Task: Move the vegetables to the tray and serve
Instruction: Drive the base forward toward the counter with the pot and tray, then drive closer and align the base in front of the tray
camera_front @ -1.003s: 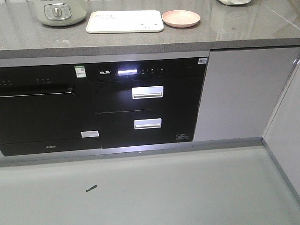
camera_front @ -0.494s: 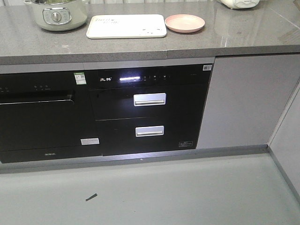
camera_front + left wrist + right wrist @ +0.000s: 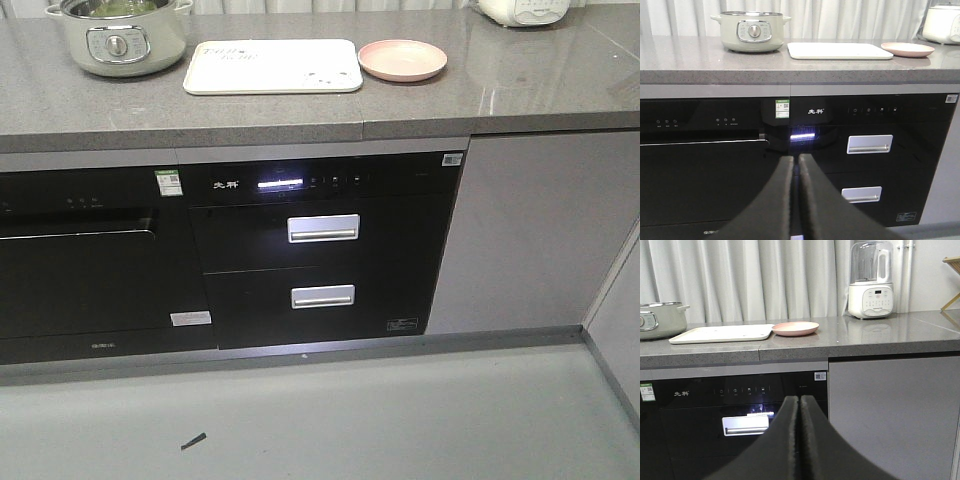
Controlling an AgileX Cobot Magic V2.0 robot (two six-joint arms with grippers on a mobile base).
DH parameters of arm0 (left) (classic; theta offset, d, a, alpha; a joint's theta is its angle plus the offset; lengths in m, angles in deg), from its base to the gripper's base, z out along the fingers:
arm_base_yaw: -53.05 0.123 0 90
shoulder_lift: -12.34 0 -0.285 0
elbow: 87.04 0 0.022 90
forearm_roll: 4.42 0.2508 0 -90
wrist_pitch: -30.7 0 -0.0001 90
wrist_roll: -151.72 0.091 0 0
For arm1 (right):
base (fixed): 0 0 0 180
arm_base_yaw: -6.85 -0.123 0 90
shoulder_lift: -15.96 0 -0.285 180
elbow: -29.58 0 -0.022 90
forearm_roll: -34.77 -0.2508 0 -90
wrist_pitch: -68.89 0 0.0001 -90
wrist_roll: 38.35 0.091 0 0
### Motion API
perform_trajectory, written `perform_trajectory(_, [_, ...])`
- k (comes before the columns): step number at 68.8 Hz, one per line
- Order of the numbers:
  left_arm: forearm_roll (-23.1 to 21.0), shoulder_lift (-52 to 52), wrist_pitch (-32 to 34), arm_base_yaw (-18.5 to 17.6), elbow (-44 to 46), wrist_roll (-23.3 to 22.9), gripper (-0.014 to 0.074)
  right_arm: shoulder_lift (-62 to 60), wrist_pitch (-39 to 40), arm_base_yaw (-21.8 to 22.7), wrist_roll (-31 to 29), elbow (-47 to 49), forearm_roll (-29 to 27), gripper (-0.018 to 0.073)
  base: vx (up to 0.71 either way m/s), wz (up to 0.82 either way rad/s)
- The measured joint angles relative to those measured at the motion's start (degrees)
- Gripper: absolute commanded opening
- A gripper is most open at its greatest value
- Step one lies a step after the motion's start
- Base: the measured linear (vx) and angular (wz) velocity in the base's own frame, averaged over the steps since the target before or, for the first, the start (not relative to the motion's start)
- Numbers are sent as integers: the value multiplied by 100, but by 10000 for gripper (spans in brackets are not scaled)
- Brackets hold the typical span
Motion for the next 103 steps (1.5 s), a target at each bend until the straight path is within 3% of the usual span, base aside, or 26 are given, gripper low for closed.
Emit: perform_trajectory(103, [0, 0, 0, 0, 0, 0, -6, 0, 0, 0, 0, 0, 0, -3, 11, 3])
